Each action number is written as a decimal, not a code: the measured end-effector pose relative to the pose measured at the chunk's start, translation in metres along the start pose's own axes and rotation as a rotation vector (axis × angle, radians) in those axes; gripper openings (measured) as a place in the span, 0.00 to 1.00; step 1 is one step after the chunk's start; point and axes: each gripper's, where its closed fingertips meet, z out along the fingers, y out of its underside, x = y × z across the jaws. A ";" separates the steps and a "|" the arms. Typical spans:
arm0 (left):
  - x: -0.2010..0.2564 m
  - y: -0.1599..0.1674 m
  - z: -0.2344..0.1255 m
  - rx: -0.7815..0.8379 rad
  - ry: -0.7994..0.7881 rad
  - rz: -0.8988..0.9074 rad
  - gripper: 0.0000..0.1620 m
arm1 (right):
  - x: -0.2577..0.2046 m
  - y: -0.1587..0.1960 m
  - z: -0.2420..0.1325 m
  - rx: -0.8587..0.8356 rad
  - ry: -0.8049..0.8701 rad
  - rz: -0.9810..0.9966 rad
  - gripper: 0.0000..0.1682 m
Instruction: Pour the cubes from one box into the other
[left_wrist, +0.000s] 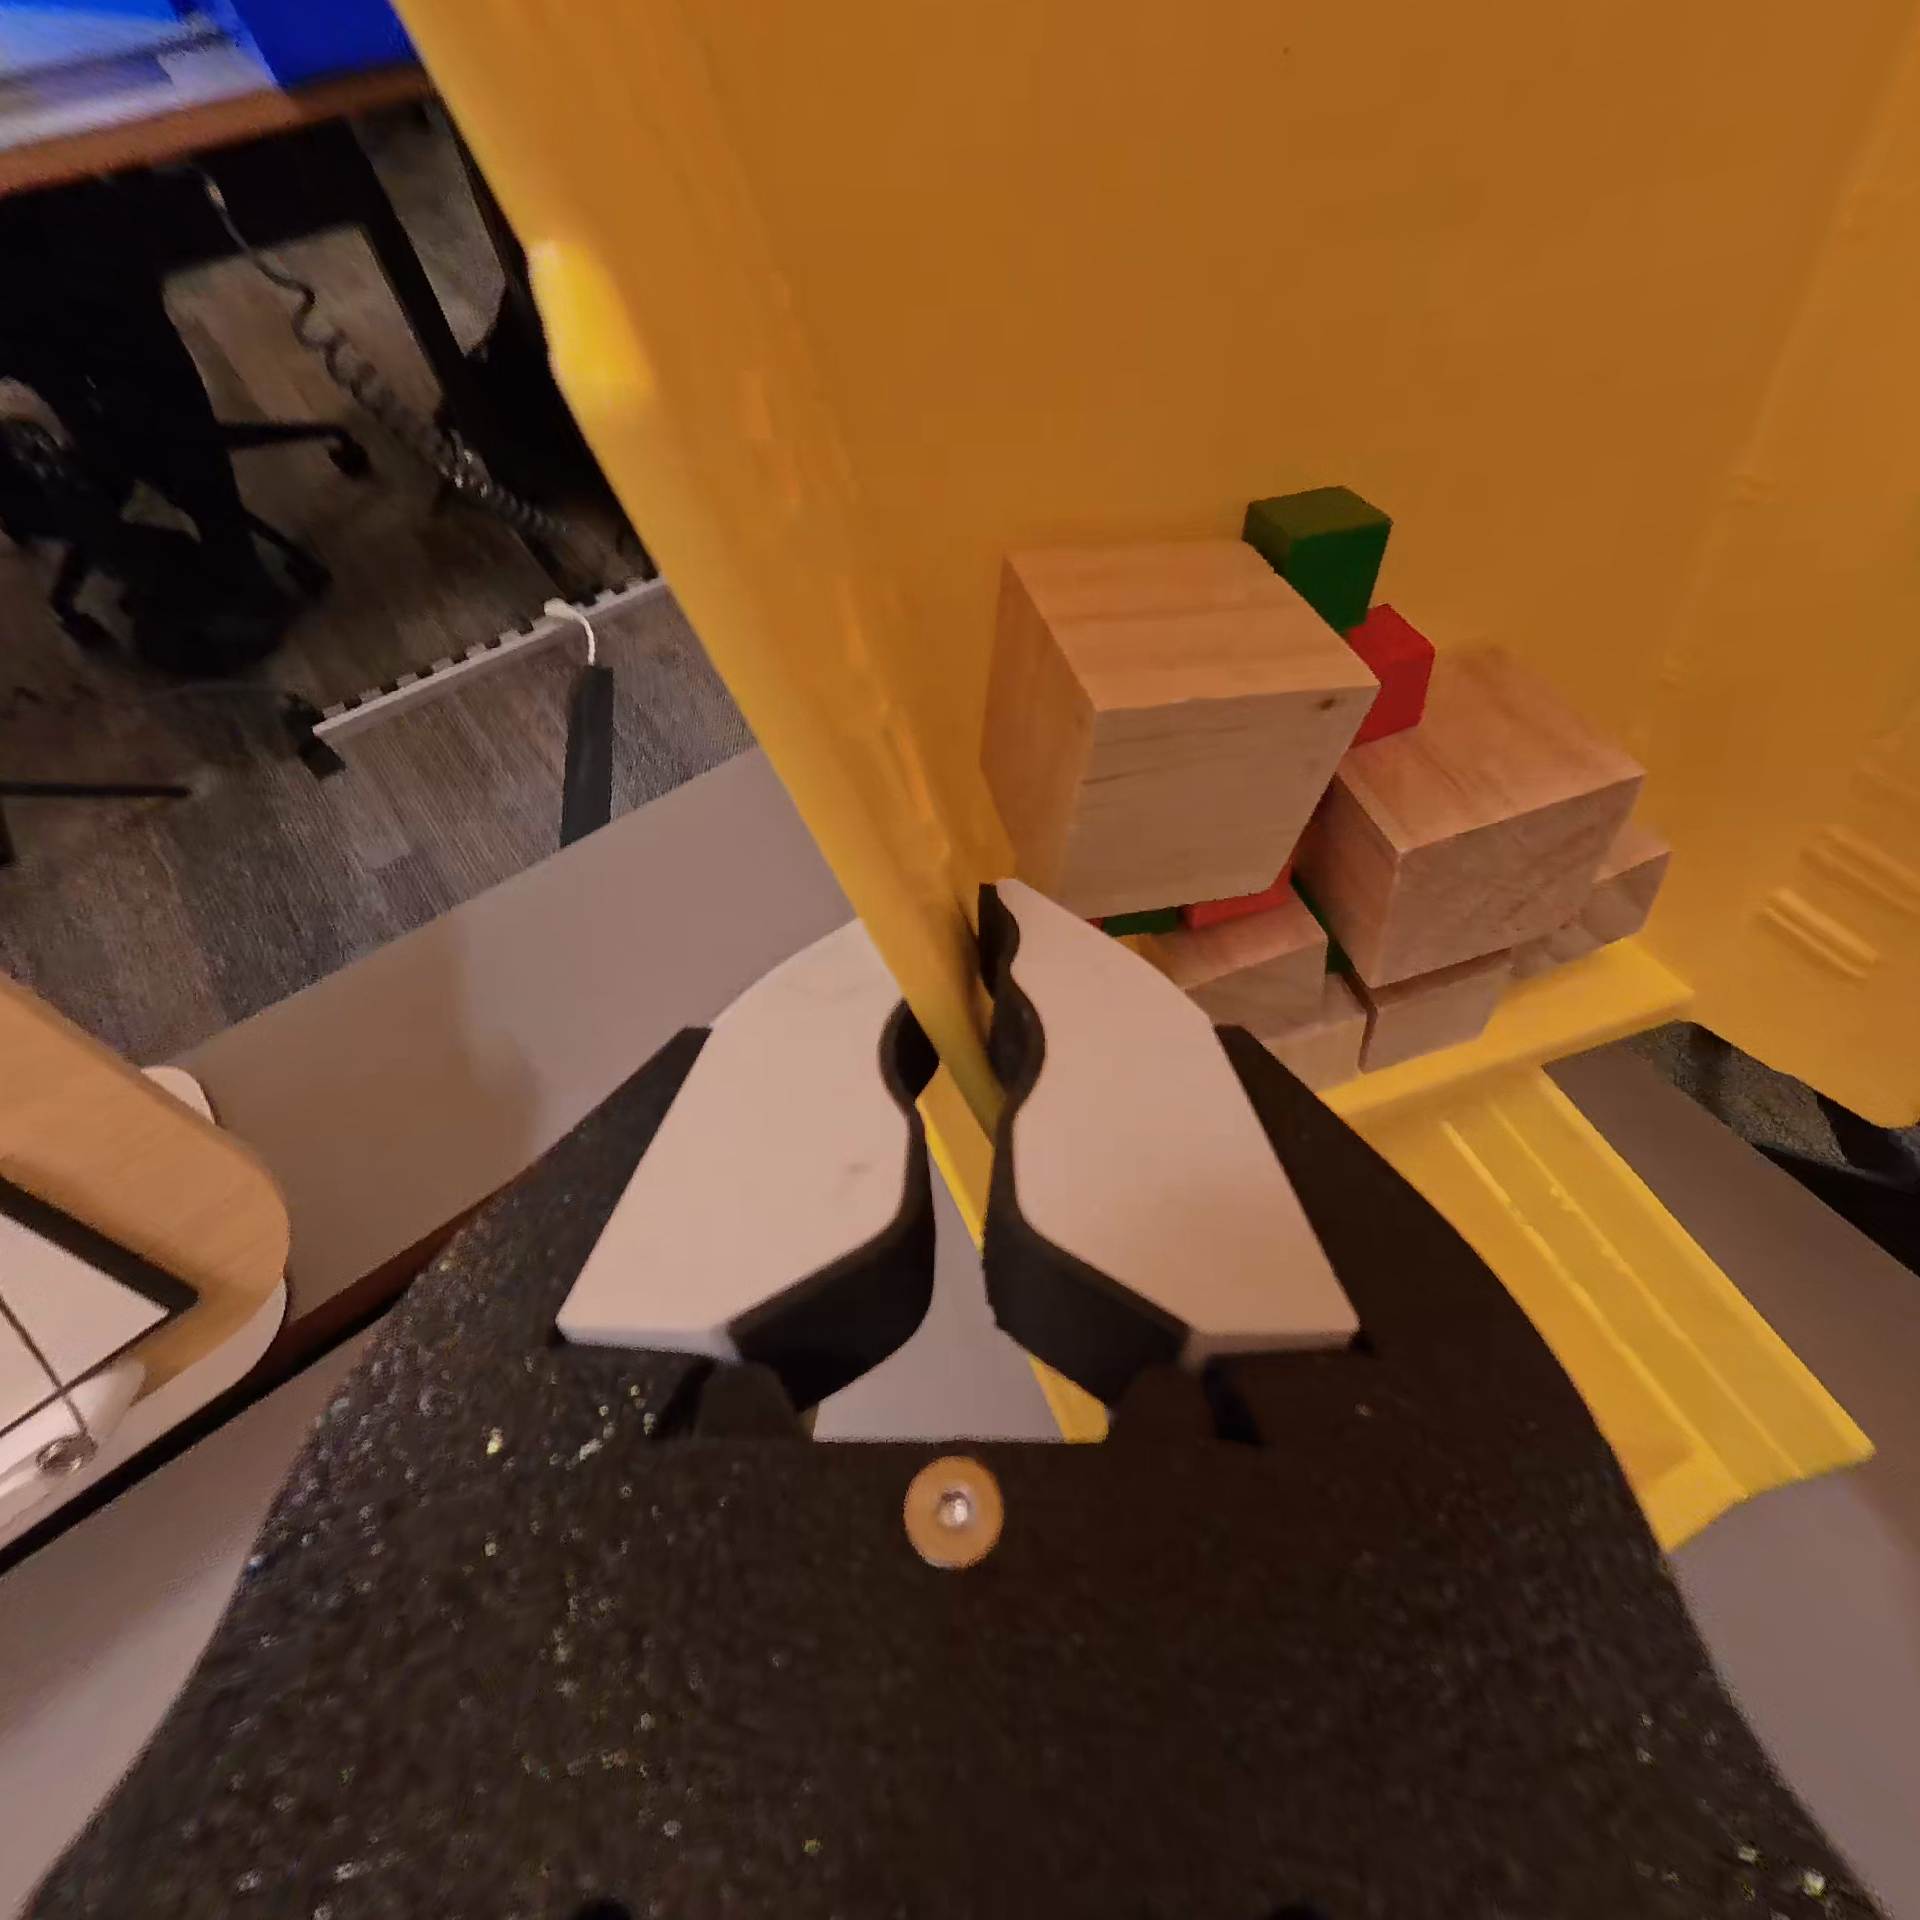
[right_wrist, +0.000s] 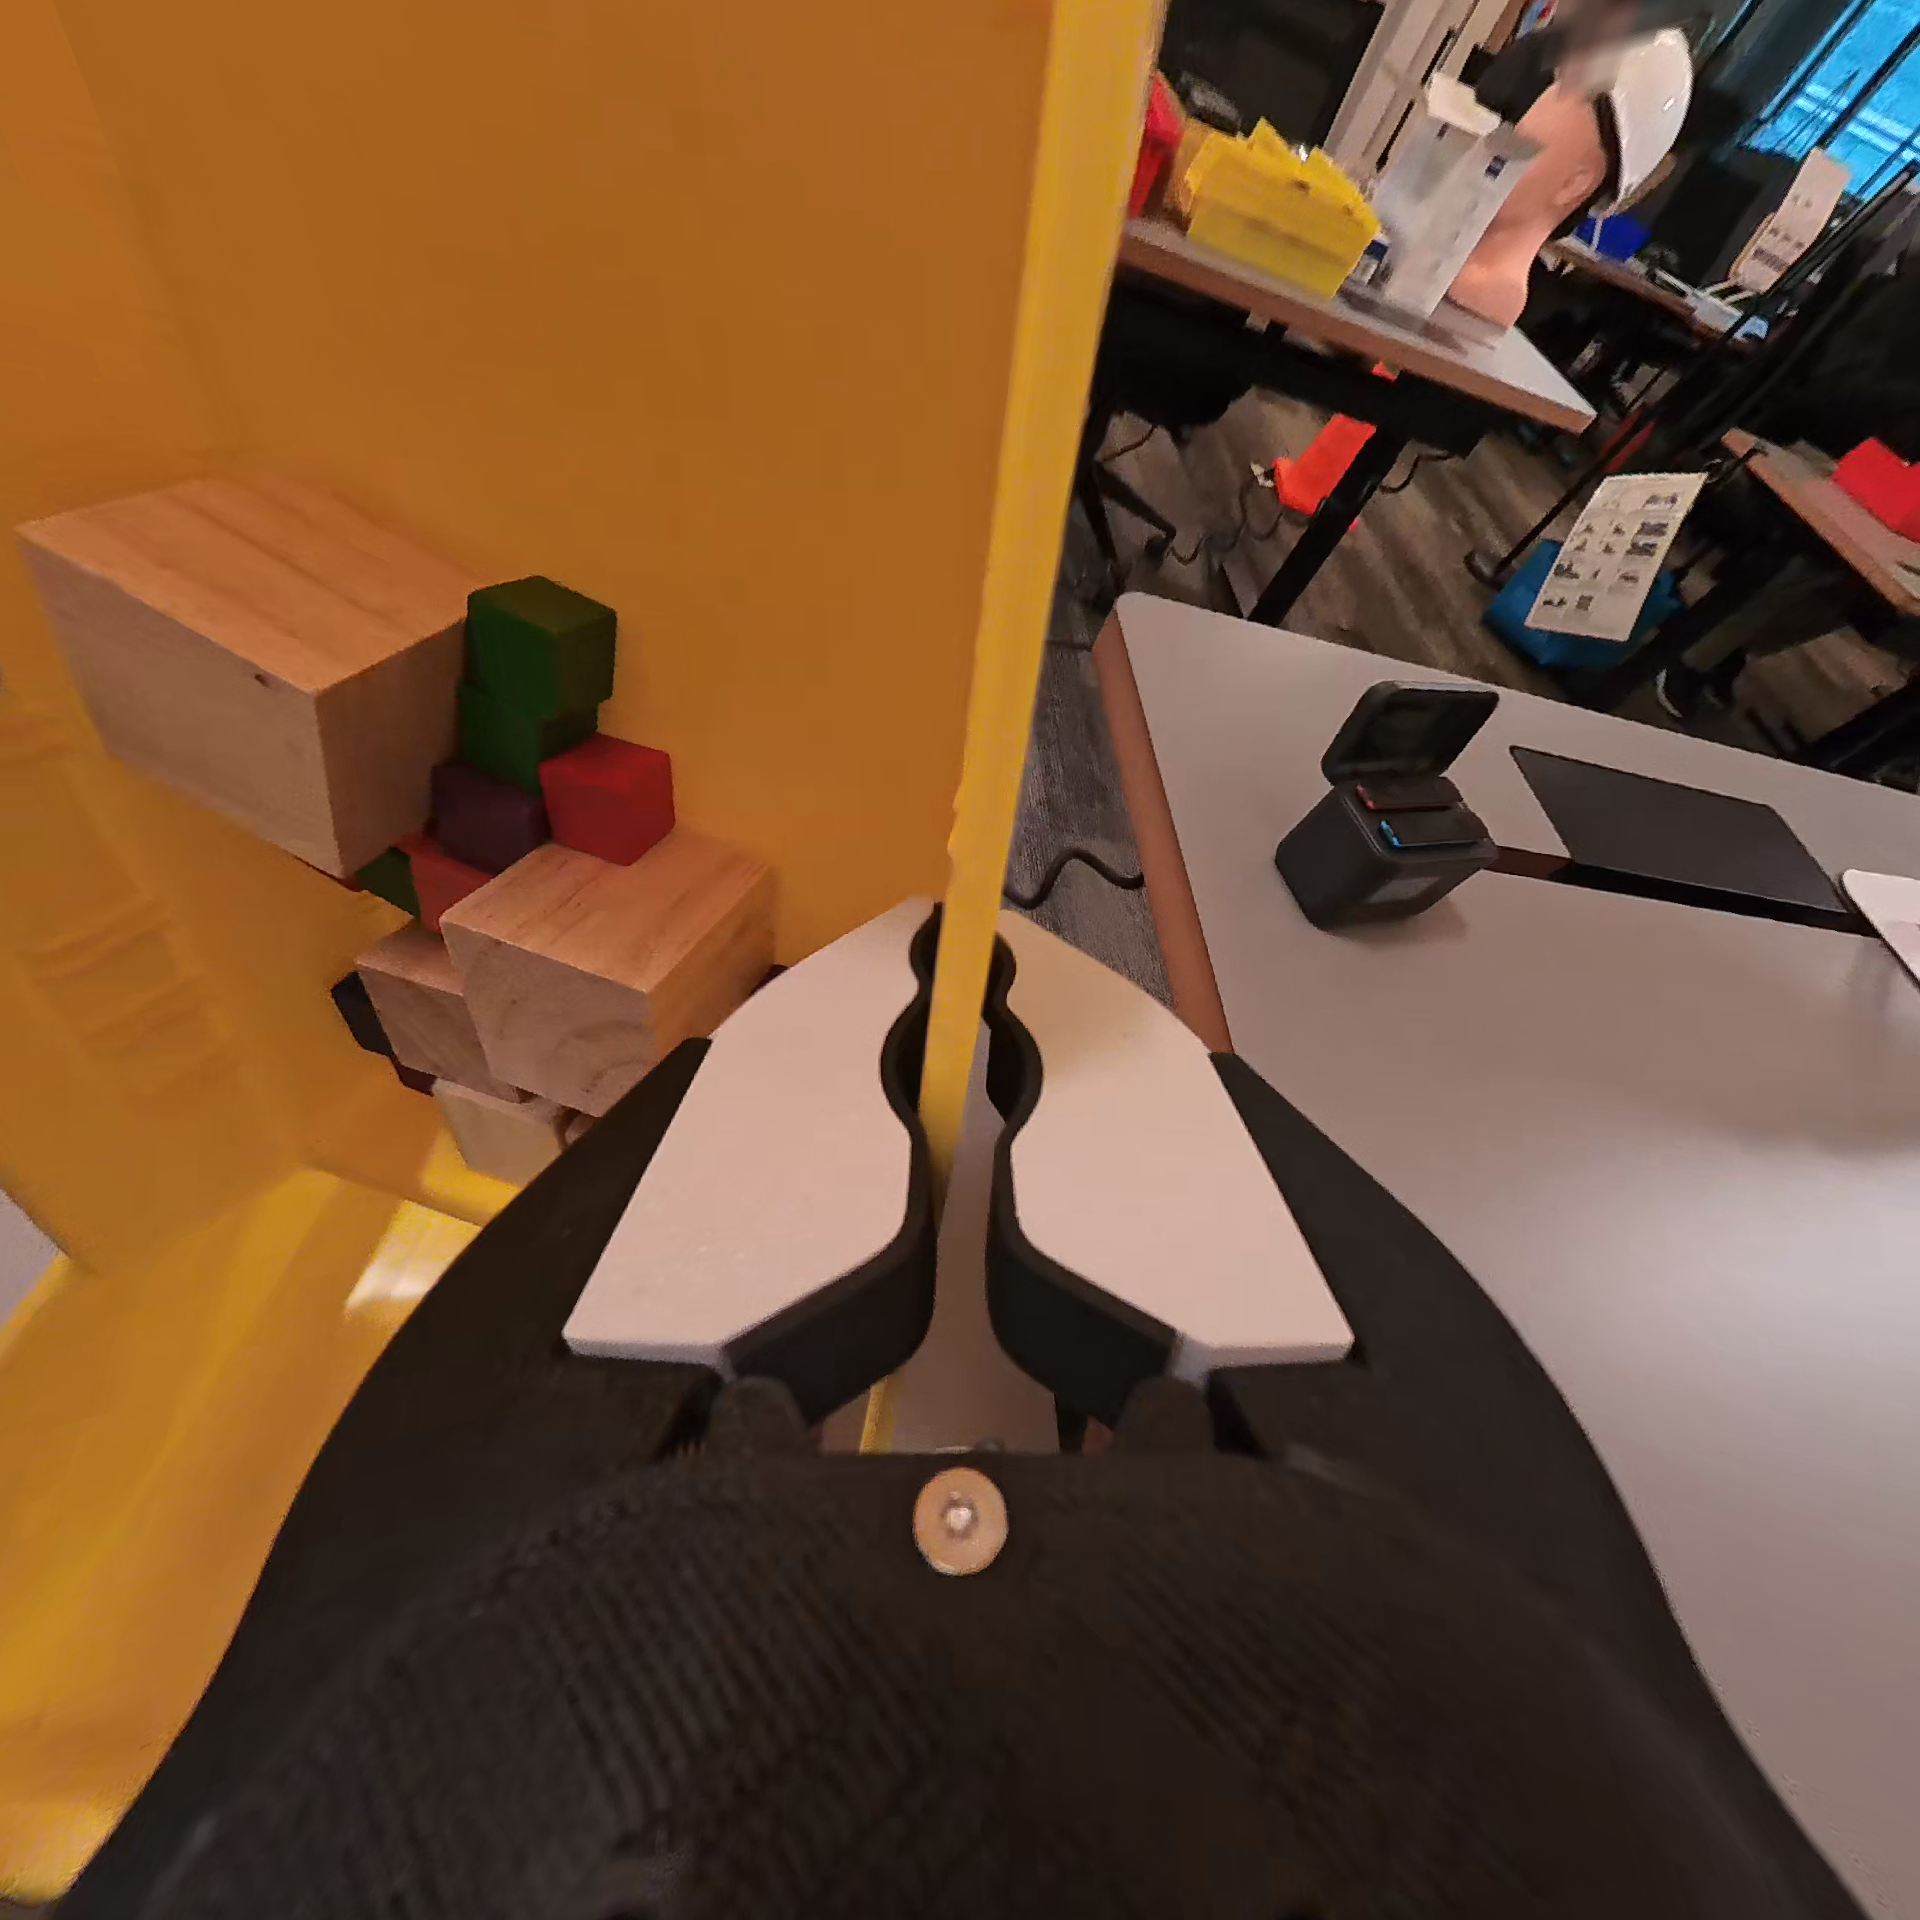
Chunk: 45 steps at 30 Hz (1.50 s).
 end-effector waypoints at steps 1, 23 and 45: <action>0.001 -0.001 0.001 0.025 -0.001 0.009 0.02 | 0.001 0.000 0.001 0.025 -0.005 0.014 0.03; 0.000 0.013 0.017 0.279 -0.049 0.080 0.03 | -0.001 0.009 0.015 0.295 0.003 0.092 0.02; -0.009 -0.003 -0.005 0.479 -0.110 0.153 0.03 | -0.008 -0.013 0.004 0.513 -0.016 0.119 0.03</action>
